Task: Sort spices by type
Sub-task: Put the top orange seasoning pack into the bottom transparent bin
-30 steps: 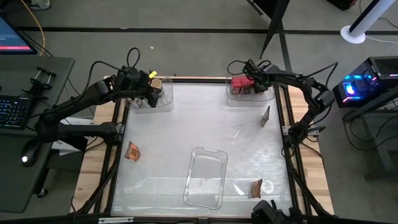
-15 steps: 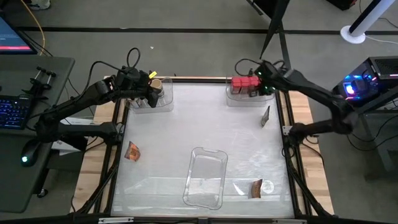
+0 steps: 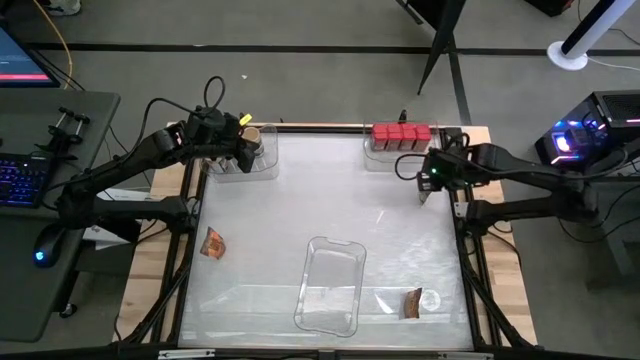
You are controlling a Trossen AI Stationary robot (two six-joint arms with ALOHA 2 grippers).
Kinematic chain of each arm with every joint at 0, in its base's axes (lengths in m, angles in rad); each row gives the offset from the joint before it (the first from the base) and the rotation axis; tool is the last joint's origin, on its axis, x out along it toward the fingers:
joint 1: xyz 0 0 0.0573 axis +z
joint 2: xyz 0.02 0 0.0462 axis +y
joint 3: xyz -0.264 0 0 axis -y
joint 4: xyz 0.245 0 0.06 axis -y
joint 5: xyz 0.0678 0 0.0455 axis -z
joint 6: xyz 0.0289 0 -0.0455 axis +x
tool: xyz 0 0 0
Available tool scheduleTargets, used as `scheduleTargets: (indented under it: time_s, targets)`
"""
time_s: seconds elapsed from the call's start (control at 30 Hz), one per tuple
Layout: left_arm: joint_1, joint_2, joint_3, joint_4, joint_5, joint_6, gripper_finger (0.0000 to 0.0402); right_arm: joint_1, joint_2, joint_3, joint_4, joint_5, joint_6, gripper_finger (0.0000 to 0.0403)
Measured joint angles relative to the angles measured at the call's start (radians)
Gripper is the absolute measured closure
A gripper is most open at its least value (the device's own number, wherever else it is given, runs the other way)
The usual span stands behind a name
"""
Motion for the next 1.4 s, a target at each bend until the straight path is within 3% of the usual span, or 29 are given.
scheduleTargets:
  time_s: [0.3,0.6,0.67,0.77,0.97,1.13,1.3,1.4]
  targets:
    - [0.000,0.000,0.000,0.007,0.000,0.004,0.0402,-0.011,0.061,-0.046,0.070,0.096,0.016,0.0121]
    - [-0.003,0.000,0.000,-0.025,0.004,0.003,0.0401,-0.070,0.177,-0.096,0.190,0.049,-0.008,0.0111]
    - [-0.012,0.001,0.000,-0.048,0.016,0.002,0.0402,-0.083,0.204,-0.096,0.191,0.049,-0.004,0.0127]
    - [-0.043,0.005,0.000,-0.087,0.026,-0.022,0.0401,-0.092,0.238,-0.096,0.207,0.043,-0.040,0.0183]
    - [-0.130,0.019,0.000,-0.150,0.025,-0.025,0.0401,-0.088,0.256,-0.078,0.244,0.004,-0.133,0.0378]
    - [-0.183,0.043,0.000,-0.157,-0.013,-0.025,0.0402,-0.063,0.254,0.067,0.273,-0.023,-0.231,0.0393]
    - [-0.195,0.087,0.000,-0.155,-0.100,-0.025,0.0402,0.022,0.253,0.294,0.440,-0.138,-0.452,0.0400]
    - [-0.194,0.117,0.000,-0.155,-0.103,-0.025,0.0401,0.071,0.264,0.429,0.369,-0.117,-0.438,0.0400]
